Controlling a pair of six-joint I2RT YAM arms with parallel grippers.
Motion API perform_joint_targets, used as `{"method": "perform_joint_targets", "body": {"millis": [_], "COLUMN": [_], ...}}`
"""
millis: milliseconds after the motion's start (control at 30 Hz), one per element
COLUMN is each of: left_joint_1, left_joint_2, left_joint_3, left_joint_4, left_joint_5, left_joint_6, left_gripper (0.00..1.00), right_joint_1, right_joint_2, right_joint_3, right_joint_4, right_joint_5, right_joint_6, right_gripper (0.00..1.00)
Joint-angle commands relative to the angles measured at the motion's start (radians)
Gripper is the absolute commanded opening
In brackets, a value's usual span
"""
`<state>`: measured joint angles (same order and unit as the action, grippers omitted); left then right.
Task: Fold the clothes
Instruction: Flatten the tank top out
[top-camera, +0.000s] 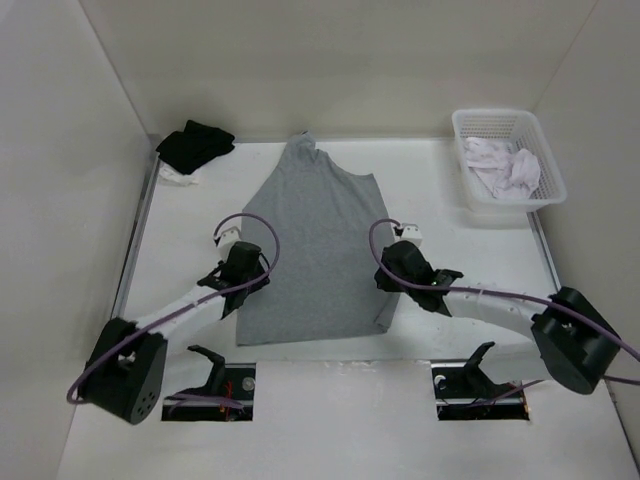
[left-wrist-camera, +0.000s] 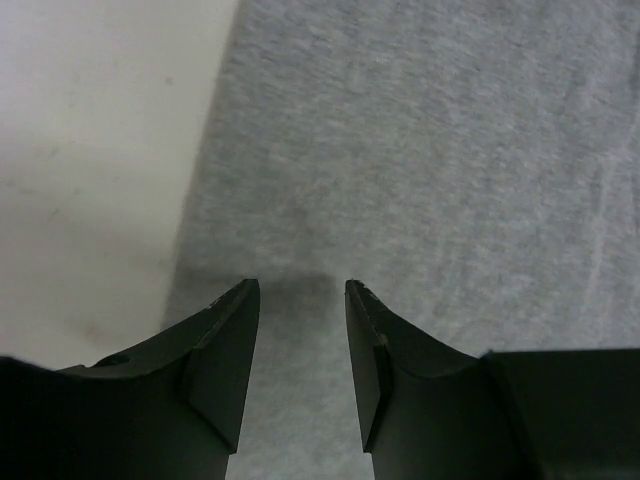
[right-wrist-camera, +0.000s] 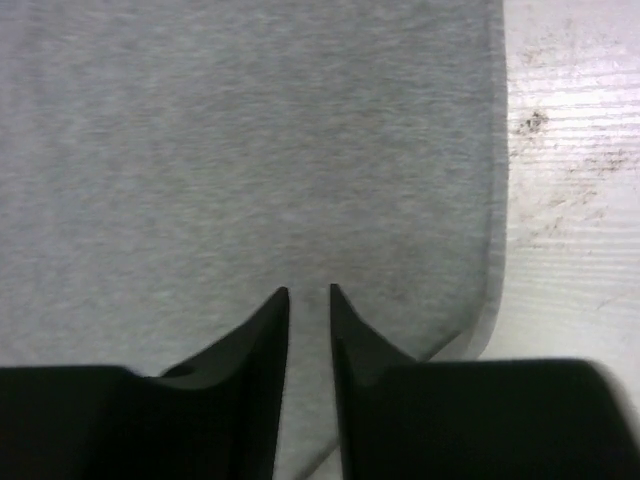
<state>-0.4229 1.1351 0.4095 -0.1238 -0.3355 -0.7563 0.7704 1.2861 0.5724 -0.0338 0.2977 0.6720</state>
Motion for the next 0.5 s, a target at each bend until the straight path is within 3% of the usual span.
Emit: {"method": "perform_joint_targets", "body": {"millis": [0,167,333,400,467], "left_joint_1": [0.031,0.097,0.114,0.103,0.105], "left_joint_2": [0.164,0.377,0.503,0.503,0.467], "left_joint_3": [0.071,0.167,0.31,0.334,0.321], "left_joint_4": [0.22,0.375,0.395,0.391,0.383], "left_joint_5": [0.023,0.055,0.098,0.101,0.099], "left_joint_6": [-0.002,-0.034,-0.084,-0.092,-0.084], "left_gripper": [0.38,0.38,0.38,0.4,0.43], "right_joint_1": [-0.042,-0.072,-0.147,-0.179,-0.22], "right_joint_2": [0.093,0.122,0.192,0.246,0.301], "right_joint_3": [0.053,0.043,0.109,0.15,0.185], "right_joint_4": [0.098,0.121,0.127,0.14,0.149], "right_joint_5": [-0.025,0.011,-0.052,-0.095,-0.132], "right_joint_6": [0.031,0.072,0.067,0.069,0.075], "right_gripper": [0.32,0.37,0.47,0.45,0.34]}}
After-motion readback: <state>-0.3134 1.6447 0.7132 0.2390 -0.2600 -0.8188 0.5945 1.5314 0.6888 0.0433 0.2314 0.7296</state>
